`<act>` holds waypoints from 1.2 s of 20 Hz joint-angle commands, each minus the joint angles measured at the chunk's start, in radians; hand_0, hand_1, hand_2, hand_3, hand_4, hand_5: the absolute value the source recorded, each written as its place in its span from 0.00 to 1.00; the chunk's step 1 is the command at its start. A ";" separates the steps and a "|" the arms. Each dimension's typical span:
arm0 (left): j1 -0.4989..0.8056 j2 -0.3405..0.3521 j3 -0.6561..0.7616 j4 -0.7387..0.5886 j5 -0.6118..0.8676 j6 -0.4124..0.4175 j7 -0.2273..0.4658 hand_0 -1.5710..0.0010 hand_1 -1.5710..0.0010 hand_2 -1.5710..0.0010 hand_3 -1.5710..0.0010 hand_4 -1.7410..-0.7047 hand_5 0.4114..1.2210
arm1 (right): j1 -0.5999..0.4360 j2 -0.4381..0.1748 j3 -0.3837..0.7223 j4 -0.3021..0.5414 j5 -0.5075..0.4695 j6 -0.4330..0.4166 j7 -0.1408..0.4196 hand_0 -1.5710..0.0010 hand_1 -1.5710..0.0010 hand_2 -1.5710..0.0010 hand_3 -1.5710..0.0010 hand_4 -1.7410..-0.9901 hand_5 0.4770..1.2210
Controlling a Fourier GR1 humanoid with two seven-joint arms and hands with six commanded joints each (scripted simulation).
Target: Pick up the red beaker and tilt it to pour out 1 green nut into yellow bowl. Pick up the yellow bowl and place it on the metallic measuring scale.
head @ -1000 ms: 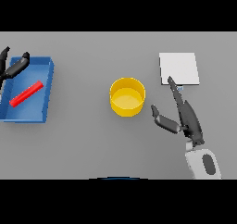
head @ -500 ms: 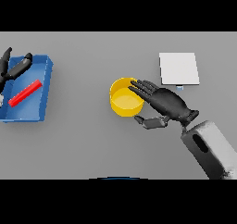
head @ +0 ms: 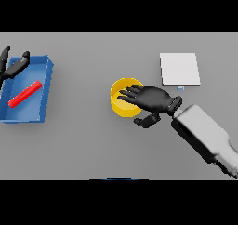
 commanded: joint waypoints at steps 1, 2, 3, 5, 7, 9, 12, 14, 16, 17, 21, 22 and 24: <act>0.005 -0.005 0.000 0.002 0.003 0.000 -0.001 1.00 1.00 1.00 1.00 0.98 0.34 | -0.021 0.000 0.013 0.020 0.012 0.007 -0.007 1.00 1.00 1.00 1.00 0.69 0.30; 0.013 0.002 0.001 -0.011 0.004 0.006 0.000 1.00 1.00 1.00 1.00 0.98 0.34 | -0.037 0.007 0.026 0.038 0.019 0.021 -0.004 1.00 1.00 1.00 1.00 0.69 0.30; 0.012 0.003 0.002 -0.003 0.004 0.002 -0.004 1.00 1.00 1.00 1.00 0.98 0.34 | -0.052 0.013 0.035 0.068 0.028 0.026 -0.003 1.00 1.00 1.00 1.00 0.68 0.30; 0.026 0.004 0.005 -0.001 0.007 0.003 -0.021 1.00 1.00 1.00 1.00 0.98 0.34 | -0.080 0.032 0.054 0.104 0.038 0.041 0.000 1.00 1.00 1.00 1.00 0.65 0.31; 0.011 0.004 0.003 0.001 0.003 0.002 -0.006 1.00 1.00 1.00 1.00 0.98 0.34 | -0.116 0.038 0.071 0.161 0.054 0.050 -0.009 1.00 1.00 1.00 1.00 0.63 0.33; 0.025 0.006 0.007 0.005 0.007 -0.002 -0.026 1.00 1.00 1.00 1.00 0.99 0.34 | -0.133 0.041 0.084 0.170 0.056 0.075 -0.020 1.00 1.00 1.00 1.00 0.62 0.35; 0.029 0.014 0.012 -0.014 0.015 -0.004 -0.032 1.00 1.00 1.00 1.00 0.99 0.34 | -0.147 0.067 0.084 0.198 0.047 0.089 -0.011 1.00 1.00 1.00 1.00 0.59 0.37; 0.027 0.016 0.014 -0.015 0.017 0.000 -0.025 1.00 1.00 1.00 1.00 0.99 0.34 | -0.133 0.075 0.073 0.188 0.034 0.115 0.022 1.00 1.00 1.00 0.99 0.56 0.42; 0.031 0.025 0.017 -0.012 0.016 -0.003 -0.030 1.00 1.00 1.00 1.00 0.99 0.34 | -0.130 0.081 0.071 0.189 0.031 0.128 0.039 0.93 0.94 0.94 0.94 0.51 0.49; 0.029 0.017 0.013 -0.006 0.011 -0.002 -0.034 1.00 1.00 1.00 1.00 0.99 0.35 | -0.123 0.081 0.075 0.176 0.033 0.130 0.041 0.82 0.85 0.89 0.89 0.47 0.53; 0.033 0.027 0.017 -0.027 0.014 0.003 -0.042 1.00 1.00 1.00 1.00 0.99 0.35 | -0.135 0.073 0.085 0.203 0.035 0.107 -0.012 0.33 0.36 0.45 0.63 0.25 0.81; 0.031 0.023 0.013 -0.031 0.013 0.004 -0.039 1.00 1.00 1.00 1.00 0.98 0.35 | -0.135 0.076 0.086 0.206 0.033 0.100 -0.025 0.27 0.29 0.36 0.54 0.21 0.85; 0.031 0.027 0.019 -0.019 0.018 -0.004 -0.041 1.00 1.00 1.00 1.00 0.98 0.35 | -0.130 0.067 0.089 0.198 0.031 0.089 -0.031 0.17 0.18 0.26 0.40 0.14 0.90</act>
